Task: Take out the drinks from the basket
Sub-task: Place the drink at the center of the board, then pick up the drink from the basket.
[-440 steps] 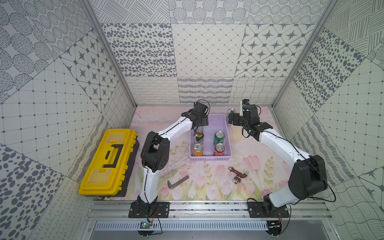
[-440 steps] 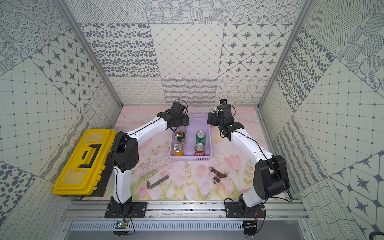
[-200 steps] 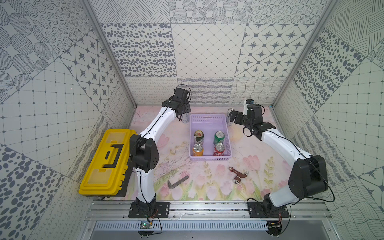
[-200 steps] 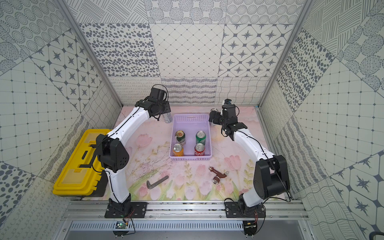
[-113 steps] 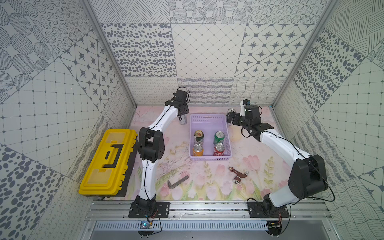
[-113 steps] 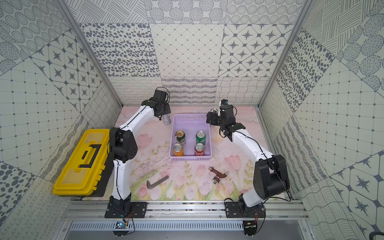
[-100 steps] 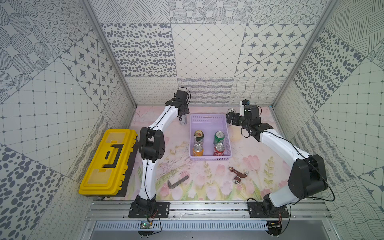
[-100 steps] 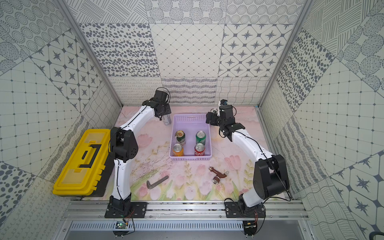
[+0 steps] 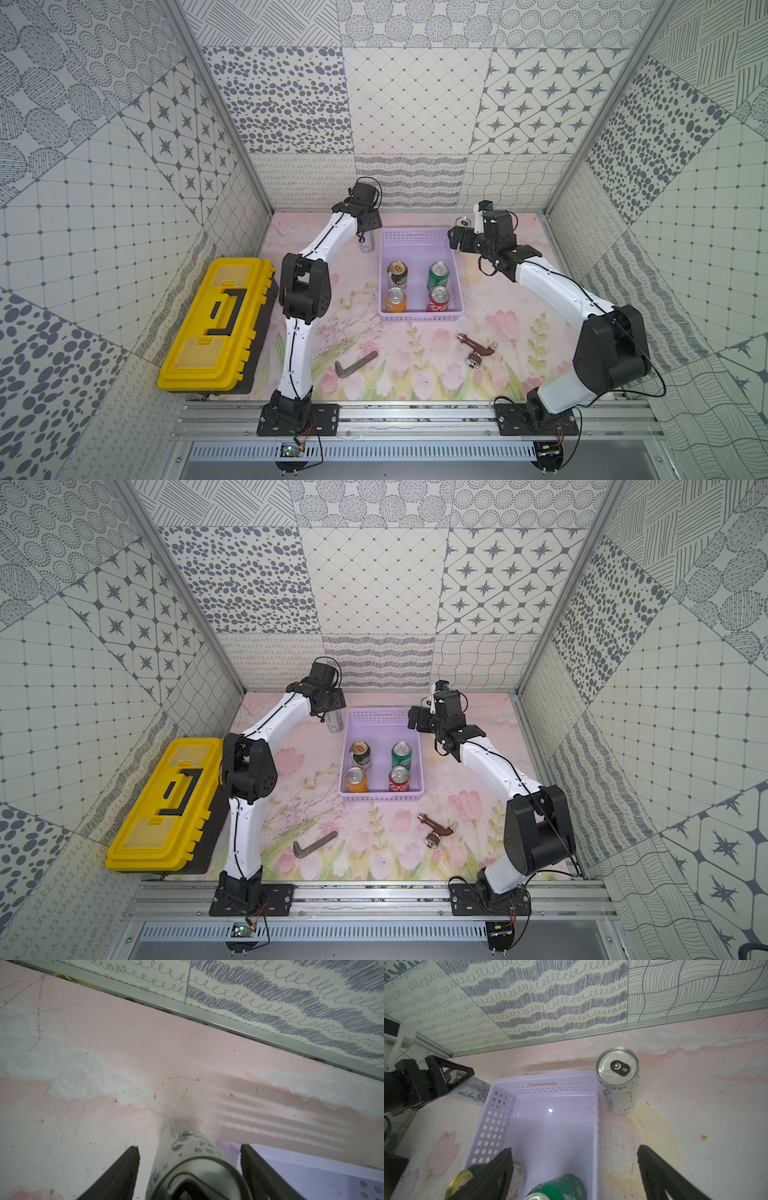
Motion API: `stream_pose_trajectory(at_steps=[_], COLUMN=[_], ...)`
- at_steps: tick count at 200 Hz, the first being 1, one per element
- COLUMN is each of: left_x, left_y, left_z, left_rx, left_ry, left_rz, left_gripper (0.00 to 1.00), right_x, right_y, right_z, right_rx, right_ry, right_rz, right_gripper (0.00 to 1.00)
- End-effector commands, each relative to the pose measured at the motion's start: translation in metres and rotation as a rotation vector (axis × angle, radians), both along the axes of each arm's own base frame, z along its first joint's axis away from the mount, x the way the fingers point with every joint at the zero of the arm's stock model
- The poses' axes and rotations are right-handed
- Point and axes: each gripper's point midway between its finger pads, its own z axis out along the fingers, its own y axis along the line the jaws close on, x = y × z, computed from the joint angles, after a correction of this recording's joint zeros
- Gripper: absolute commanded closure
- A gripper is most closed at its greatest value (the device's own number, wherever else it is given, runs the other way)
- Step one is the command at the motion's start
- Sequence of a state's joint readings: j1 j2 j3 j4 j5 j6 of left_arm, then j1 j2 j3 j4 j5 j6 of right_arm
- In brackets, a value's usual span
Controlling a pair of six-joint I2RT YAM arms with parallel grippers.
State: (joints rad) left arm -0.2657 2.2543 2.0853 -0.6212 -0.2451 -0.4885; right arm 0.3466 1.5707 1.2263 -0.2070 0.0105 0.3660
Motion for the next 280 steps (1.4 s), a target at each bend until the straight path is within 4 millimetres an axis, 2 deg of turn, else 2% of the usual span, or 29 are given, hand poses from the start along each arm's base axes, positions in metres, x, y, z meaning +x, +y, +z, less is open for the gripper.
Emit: stream_pose_trajectory(at_steps=[1,35,42,49,94,125,157,186,220,254,280], left_x=[0.003,-0.020,-0.028,-0.035,-0.085,-0.112,-0.126,-0.138,-0.147,-0.152,-0.154], left_y=[0.006,-0.002,-0.005,-0.010,-0.035,-0.044,-0.051,-0.056,-0.055,-0.058,-0.059], left_z=[0.039,0.069,0.072,0.073,0.057,0.047,0.046,0.050,0.049,0.046,0.042], left_rx=[-0.043,-0.132,-0.151,-0.166,-0.244,-0.258,-0.306,-0.267,-0.257,-0.236,-0.218], left_ry=[-0.096,-0.144,-0.147,-0.148,-0.113,-0.079,-0.061,-0.063,-0.065,-0.060,-0.050], left_rz=[0.017,0.010,0.007,0.001,-0.044,-0.076,-0.101,-0.116,-0.115,-0.123,-0.126], left_gripper=[0.19,0.16,0.02,0.00,0.00,0.00,0.00,0.00,0.00,0.00,0.00], right_x=[0.005,-0.006,-0.009,-0.013,-0.033,-0.046,-0.049,-0.054,-0.066,-0.068,-0.065], right_y=[0.011,0.034,0.037,0.041,0.062,0.070,0.067,0.058,0.061,0.066,0.071], right_z=[0.013,0.002,-0.001,-0.006,-0.040,-0.063,-0.085,-0.099,-0.114,-0.122,-0.124], right_rx=[0.001,-0.042,-0.057,-0.074,-0.167,-0.197,-0.225,-0.256,-0.238,-0.240,-0.236], right_ry=[-0.020,0.036,0.048,0.064,0.159,0.211,0.253,0.274,0.306,0.316,0.309], right_rz=[0.034,0.115,0.126,0.138,0.195,0.217,0.194,0.171,0.200,0.214,0.224], right_gripper=[0.03,0.03,0.03,0.03,0.03,0.03,0.03,0.05,0.08,0.13,0.20])
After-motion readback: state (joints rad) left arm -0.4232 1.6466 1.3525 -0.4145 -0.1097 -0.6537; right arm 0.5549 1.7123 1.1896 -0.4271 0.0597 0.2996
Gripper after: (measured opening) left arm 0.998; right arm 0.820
